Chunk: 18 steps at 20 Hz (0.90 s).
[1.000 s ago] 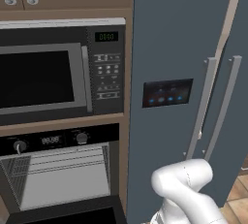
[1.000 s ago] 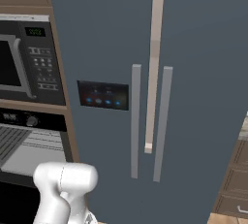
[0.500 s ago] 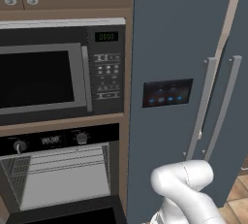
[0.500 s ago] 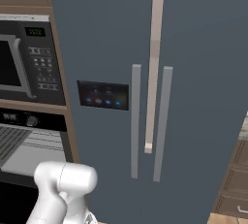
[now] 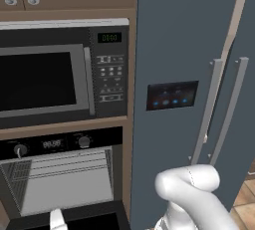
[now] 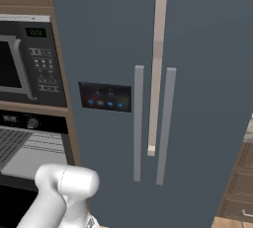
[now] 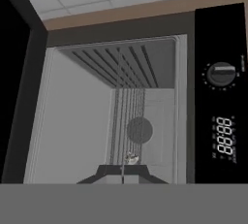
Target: Take the fish from the oven and place it on the plate on the counter.
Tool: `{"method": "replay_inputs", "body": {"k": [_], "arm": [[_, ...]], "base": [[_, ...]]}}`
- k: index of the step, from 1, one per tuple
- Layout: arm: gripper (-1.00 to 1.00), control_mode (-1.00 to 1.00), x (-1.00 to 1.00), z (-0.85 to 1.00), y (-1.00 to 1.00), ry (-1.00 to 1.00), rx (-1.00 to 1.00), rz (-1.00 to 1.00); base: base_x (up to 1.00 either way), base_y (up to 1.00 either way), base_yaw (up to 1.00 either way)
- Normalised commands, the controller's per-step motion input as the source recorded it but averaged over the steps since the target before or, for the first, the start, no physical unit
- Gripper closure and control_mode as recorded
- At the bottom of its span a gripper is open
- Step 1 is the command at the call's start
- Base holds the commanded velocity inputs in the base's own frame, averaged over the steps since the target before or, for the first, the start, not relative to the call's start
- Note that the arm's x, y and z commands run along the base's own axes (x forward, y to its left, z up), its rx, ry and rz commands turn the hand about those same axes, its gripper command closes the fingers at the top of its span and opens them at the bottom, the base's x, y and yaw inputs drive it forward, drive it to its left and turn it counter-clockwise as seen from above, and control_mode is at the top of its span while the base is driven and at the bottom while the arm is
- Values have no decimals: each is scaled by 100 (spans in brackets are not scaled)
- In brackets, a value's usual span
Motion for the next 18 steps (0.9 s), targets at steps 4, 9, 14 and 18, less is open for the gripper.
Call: {"method": "replay_inputs", "body": {"k": [4,9,14,18], "arm": [[100,-100,32,-18,0,0,0,0],[100,-100,60,-28,3,0,0,0],[-100,-100,54,-45,40,-4,-2,-4],[-100,-100,56,-49,36,-5,-3,-9]], "base": [[0,0,0],[0,0,0],[0,0,0],[0,0,0]]}}
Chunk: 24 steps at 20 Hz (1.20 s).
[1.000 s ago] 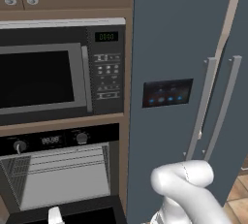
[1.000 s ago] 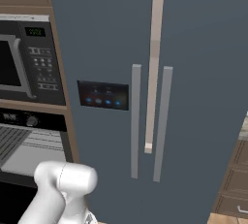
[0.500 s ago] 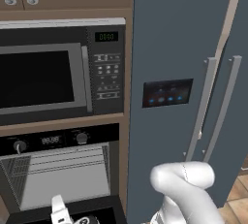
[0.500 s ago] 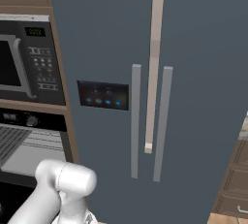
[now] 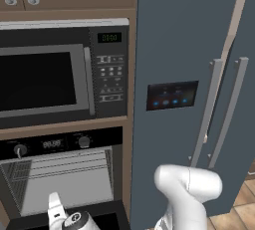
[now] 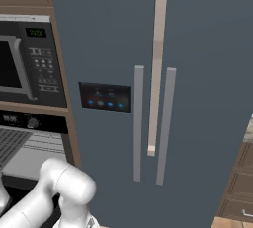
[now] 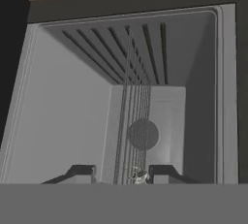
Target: Take the fish from the oven and place it on the plate on the counter.
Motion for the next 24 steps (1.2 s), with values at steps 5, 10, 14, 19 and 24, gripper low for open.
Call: {"method": "replay_inputs", "body": {"k": [5,10,14,19,24], "arm": [[-100,-100,62,-57,16,0,-2,-9],[-100,-100,69,-56,14,-2,-2,-9],[-100,-100,80,-47,14,-5,-3,-10],[-100,-100,64,-26,18,-11,-1,-10],[-100,-100,54,-39,11,-16,0,-10]], "base": [[0,0,0],[0,0,0],[0,0,0],[0,0,0],[0,0,0]]}}
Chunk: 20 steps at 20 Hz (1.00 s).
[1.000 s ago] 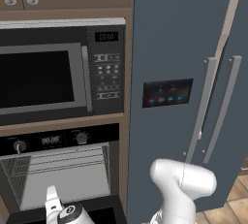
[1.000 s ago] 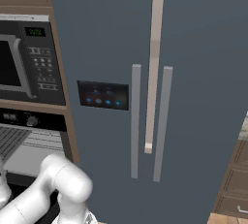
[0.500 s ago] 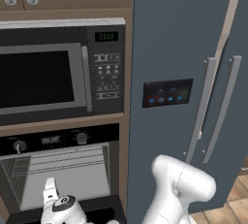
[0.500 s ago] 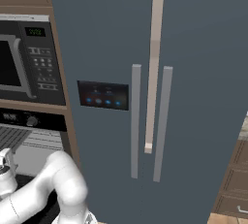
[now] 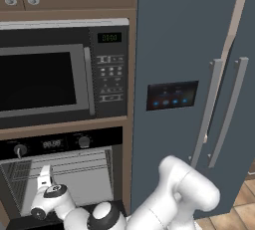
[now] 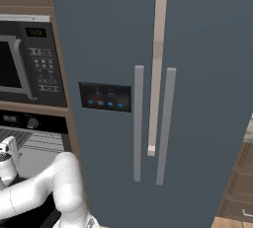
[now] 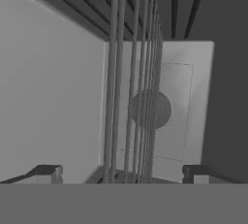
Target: Take the fish from the oven and place it on the plate on the counter.
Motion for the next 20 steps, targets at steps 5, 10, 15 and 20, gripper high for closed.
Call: {"method": "replay_inputs", "body": {"k": [5,10,15,20], "arm": [[-100,-100,20,-72,3,-13,-3,-5],[-100,-100,0,-51,0,-1,-4,-1],[-100,-100,0,-68,0,2,0,-1],[-100,-100,0,-96,0,-4,0,-2]], "base": [[0,0,0],[0,0,0],[0,0,0],[0,0,0]]}}
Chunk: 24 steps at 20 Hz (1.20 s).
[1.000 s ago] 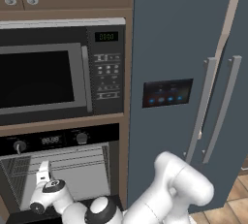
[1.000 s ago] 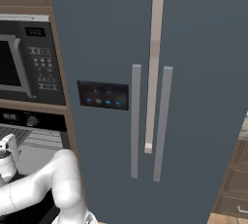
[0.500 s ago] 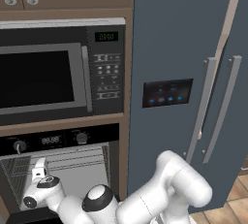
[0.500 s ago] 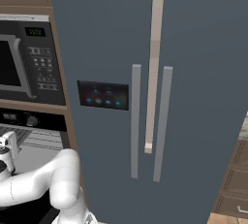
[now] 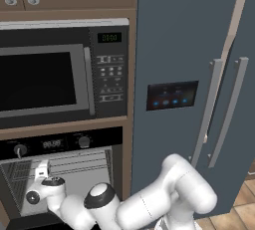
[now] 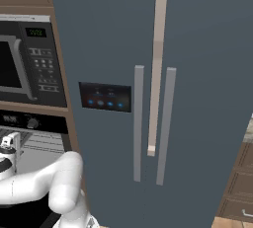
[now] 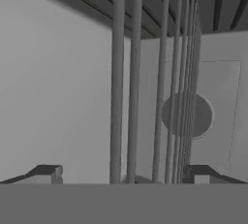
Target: Take the fish from the oven and place it on the plate on the counter.
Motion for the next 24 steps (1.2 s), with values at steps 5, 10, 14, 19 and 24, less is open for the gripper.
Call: {"method": "replay_inputs", "body": {"k": [5,10,14,19,24], "arm": [[-100,-100,0,-96,0,-18,2,-3],[-100,-100,1,-100,0,-25,2,-5],[-100,-100,0,-98,0,-18,17,-11],[-100,-100,-4,-84,0,-3,27,-21],[-100,-100,-4,-90,0,-2,18,-29]], "base": [[0,0,0],[0,0,0],[0,0,0],[0,0,0],[0,0,0]]}}
